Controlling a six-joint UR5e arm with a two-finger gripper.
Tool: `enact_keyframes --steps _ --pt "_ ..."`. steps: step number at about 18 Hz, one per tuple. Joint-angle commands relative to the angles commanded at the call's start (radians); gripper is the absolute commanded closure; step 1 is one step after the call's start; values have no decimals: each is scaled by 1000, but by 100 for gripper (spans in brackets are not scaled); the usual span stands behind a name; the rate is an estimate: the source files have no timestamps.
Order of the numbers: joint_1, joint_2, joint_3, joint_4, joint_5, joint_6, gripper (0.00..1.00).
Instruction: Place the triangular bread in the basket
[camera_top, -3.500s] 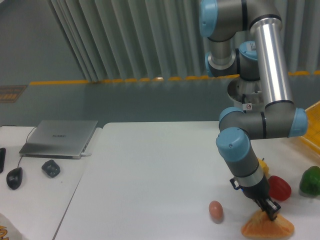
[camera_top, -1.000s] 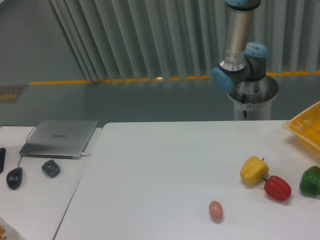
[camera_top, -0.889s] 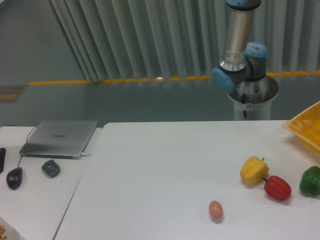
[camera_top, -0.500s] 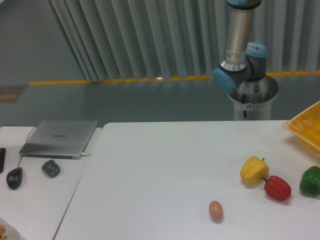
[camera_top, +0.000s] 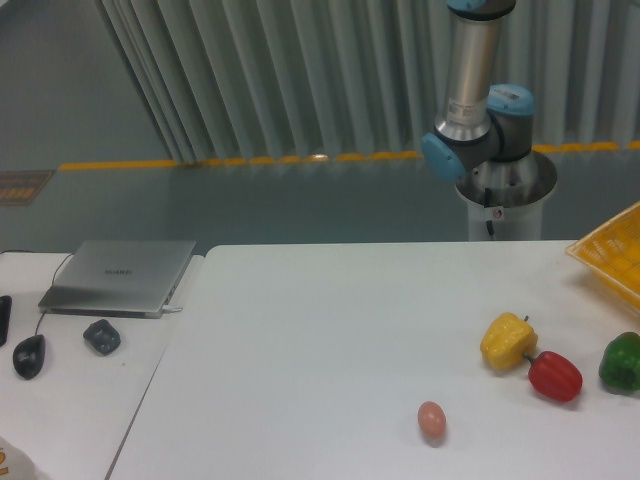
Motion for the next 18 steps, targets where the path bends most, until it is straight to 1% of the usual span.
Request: enact_keyframes --steps 4,6,10,12,18 --pt "-28 -5 8 2 -3 0 0" --pt "-60 -28 12 9 -6 0 0" --pt "-110 -78 70 14 -24 -2 0" --pt "-109 -81 75 14 -44 -5 0" --pt "-109 -78 72 14 -44 -5 0"
